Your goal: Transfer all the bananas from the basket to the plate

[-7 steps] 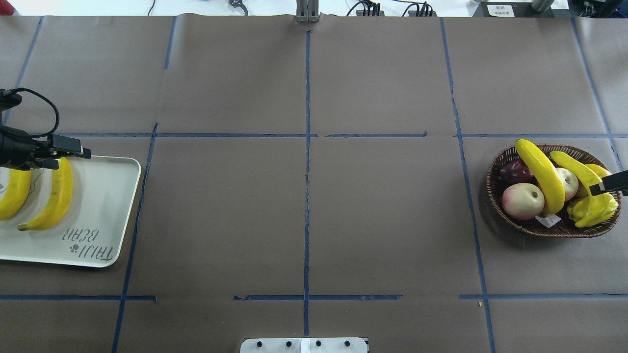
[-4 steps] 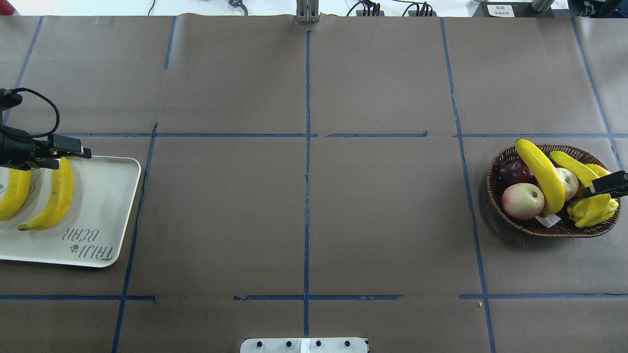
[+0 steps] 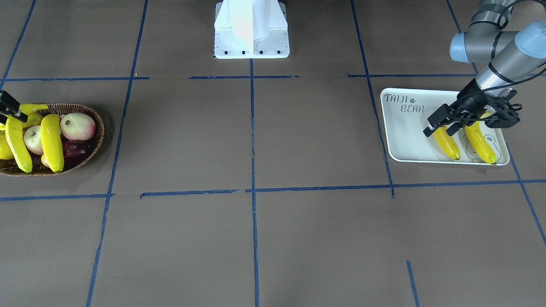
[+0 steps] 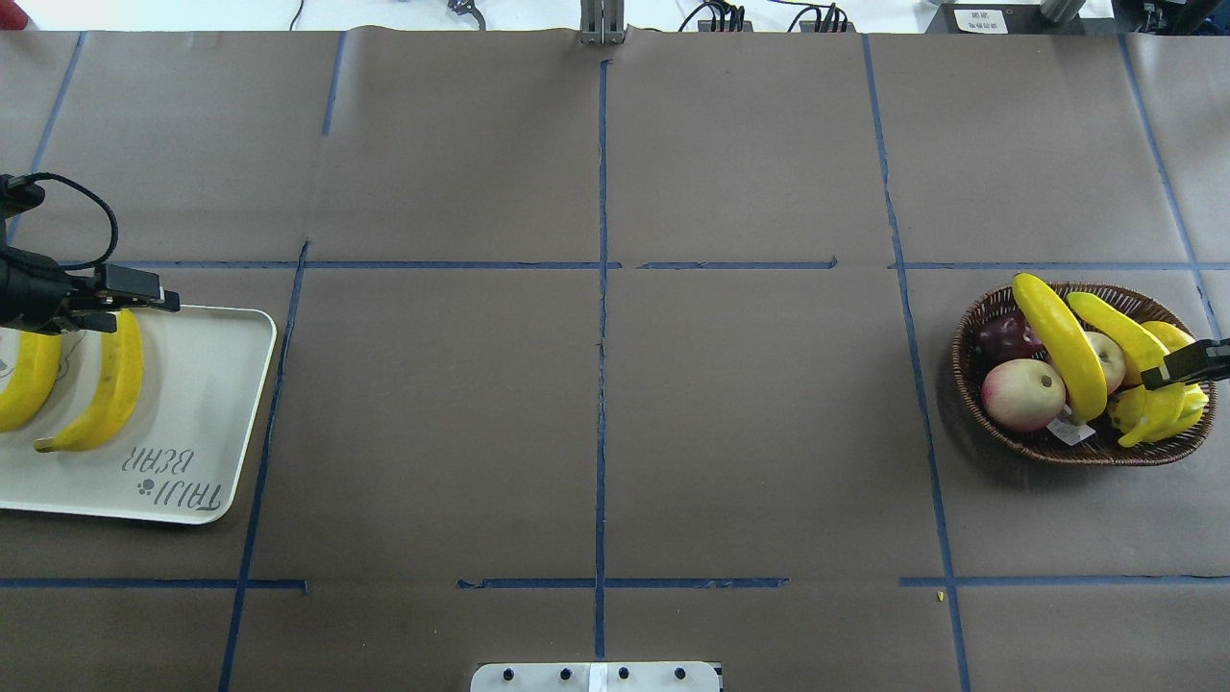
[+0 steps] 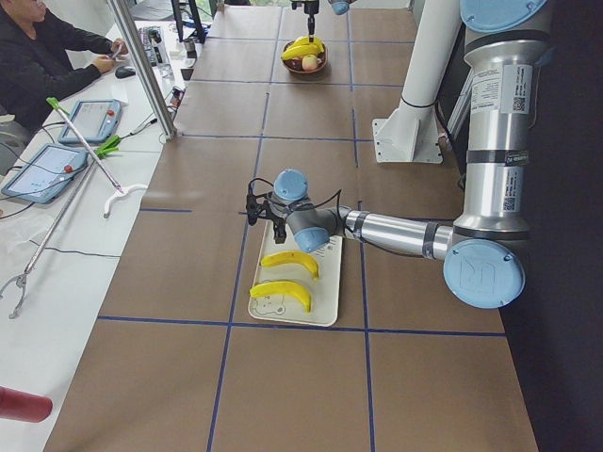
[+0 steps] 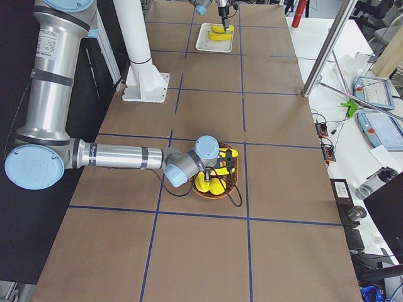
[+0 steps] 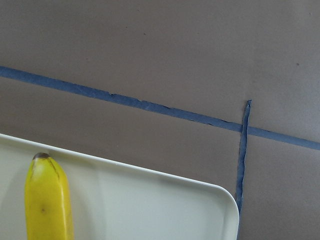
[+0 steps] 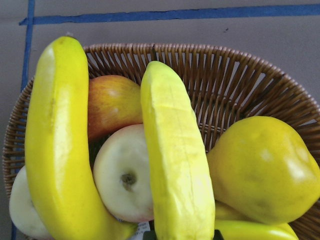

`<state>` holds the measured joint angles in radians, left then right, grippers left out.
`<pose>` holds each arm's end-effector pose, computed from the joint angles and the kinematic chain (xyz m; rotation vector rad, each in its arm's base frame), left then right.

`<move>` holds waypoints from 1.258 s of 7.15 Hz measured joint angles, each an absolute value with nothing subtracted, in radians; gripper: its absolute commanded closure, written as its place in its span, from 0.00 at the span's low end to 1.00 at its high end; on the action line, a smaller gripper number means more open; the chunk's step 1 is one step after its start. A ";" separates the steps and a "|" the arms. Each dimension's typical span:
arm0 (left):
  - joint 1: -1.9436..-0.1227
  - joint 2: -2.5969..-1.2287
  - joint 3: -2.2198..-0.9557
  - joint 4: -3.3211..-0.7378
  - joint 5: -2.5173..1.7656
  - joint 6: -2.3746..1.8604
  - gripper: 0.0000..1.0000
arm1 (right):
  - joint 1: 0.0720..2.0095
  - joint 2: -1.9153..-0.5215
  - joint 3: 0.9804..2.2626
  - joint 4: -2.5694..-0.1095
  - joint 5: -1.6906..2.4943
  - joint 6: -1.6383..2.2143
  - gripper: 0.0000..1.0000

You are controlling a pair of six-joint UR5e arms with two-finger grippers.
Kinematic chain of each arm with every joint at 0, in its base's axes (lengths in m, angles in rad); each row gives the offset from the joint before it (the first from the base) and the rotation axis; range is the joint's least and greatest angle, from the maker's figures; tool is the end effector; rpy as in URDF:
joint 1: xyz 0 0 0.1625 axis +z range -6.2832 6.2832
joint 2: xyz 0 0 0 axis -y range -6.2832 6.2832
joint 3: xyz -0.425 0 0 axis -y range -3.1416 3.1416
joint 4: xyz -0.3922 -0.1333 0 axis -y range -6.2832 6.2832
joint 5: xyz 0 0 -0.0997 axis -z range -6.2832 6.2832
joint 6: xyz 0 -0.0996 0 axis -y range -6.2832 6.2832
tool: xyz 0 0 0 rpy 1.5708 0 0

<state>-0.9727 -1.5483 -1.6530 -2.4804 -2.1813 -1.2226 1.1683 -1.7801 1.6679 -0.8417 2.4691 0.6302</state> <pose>0.2217 -0.4608 0.5280 0.1321 1.0843 -0.2658 -0.1130 -0.4069 0.6151 0.0703 -1.0357 -0.0700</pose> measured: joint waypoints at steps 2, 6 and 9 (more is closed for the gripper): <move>-0.973 -1.551 -1.655 -2.482 -2.181 -1.224 0.00 | 1.217 -1.811 1.706 -0.776 2.473 0.627 1.00; -0.967 -1.573 -1.658 -2.486 -2.183 -1.258 0.00 | 1.358 -1.704 1.742 -0.629 2.504 0.731 1.00; -0.958 -1.646 -1.665 -2.484 -2.188 -1.385 0.00 | 1.153 -1.335 1.749 -0.694 2.411 1.225 1.00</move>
<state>-0.9585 -1.6462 -1.6654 -2.4844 -2.1877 -1.3852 1.1526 -1.3346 1.7492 -0.6943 2.4110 1.2254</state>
